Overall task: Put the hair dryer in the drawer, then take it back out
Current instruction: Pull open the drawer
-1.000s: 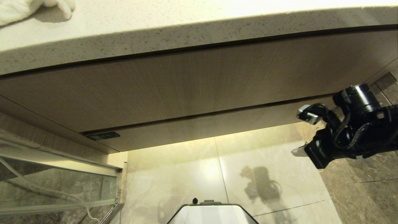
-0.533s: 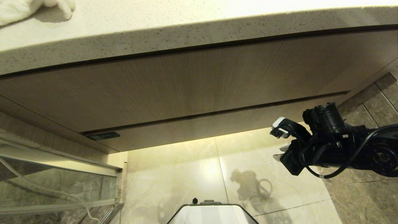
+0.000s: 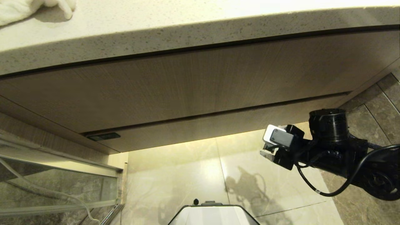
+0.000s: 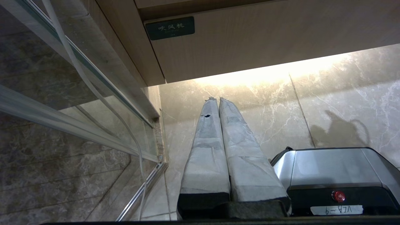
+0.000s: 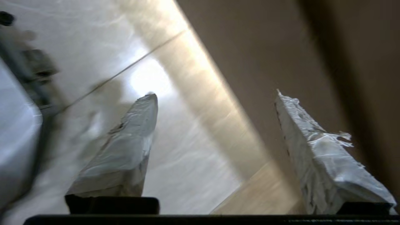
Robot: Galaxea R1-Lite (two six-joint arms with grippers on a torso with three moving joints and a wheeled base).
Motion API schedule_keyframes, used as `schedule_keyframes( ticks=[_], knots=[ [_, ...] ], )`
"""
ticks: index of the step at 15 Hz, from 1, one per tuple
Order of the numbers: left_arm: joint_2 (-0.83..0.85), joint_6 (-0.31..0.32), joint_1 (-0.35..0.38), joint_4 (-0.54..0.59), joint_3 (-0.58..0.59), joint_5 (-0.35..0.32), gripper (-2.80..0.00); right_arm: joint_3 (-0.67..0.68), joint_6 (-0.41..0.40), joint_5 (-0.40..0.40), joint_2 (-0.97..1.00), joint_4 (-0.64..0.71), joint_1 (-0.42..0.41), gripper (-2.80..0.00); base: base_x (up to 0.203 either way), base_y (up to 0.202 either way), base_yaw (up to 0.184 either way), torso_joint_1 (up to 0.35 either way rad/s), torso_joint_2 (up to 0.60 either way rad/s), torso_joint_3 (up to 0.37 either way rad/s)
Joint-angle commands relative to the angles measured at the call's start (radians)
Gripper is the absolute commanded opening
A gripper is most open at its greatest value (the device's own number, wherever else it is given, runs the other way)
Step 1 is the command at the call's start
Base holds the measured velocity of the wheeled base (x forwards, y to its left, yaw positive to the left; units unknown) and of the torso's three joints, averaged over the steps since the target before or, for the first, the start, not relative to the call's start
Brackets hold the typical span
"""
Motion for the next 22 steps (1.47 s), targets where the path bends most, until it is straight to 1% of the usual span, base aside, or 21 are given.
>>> schedule_keyframes(
  ticks=[1, 2, 3, 4, 5, 7, 12, 15, 22],
  knots=[
    [0.000, 0.000, 0.000, 0.000, 0.000, 0.000, -2.80, 0.034, -0.161, 0.133, 0.023, -0.122, -0.032, 0.00, 0.000, 0.000, 0.000, 0.000, 0.00, 0.000],
    [0.000, 0.000, 0.000, 0.000, 0.000, 0.000, -2.80, 0.038, -0.207, 0.188, 0.029, -0.134, -0.053, 0.00, 0.000, 0.000, 0.000, 0.000, 0.00, 0.000],
    [0.000, 0.000, 0.000, 0.000, 0.000, 0.000, -2.80, 0.041, -0.216, 0.194, 0.031, -0.140, -0.058, 0.00, 0.000, 0.000, 0.000, 0.000, 0.00, 0.000],
    [-0.002, 0.000, 0.000, 0.000, -0.001, 0.000, -2.80, 0.053, -0.275, 0.201, 0.033, -0.156, -0.073, 0.00, 0.000, 0.000, 0.000, 0.000, 0.00, 0.000],
    [0.000, 0.000, 0.000, 0.000, 0.000, 0.000, -2.80, 0.059, -0.288, 0.203, 0.040, -0.161, -0.079, 0.00, 0.000, 0.000, 0.000, 0.000, 0.00, 0.000],
    [0.000, 0.000, 0.000, 0.000, 0.000, 0.000, -2.80, 0.060, -0.288, 0.199, 0.067, -0.164, -0.079, 0.00, 0.000, 0.000, 0.000, 0.000, 0.00, 0.000],
    [0.000, 0.000, 0.000, 0.000, -0.001, 0.000, -2.80, 0.014, -0.287, 0.187, 0.140, -0.195, -0.079, 0.00, 0.000, 0.000, 0.000, 0.000, 0.00, 0.000],
    [-0.002, 0.000, 0.000, 0.000, -0.001, 0.000, -2.80, -0.040, -0.279, 0.136, 0.219, -0.275, -0.076, 0.00, 0.000, 0.000, 0.000, 0.000, 0.00, 0.000],
    [0.000, 0.000, 0.000, 0.001, 0.000, 0.000, -2.80, -0.073, -0.275, 0.132, 0.283, -0.367, -0.079, 0.00, 0.000, 0.000, 0.000, 0.000, 0.00, 0.000]
  ],
)
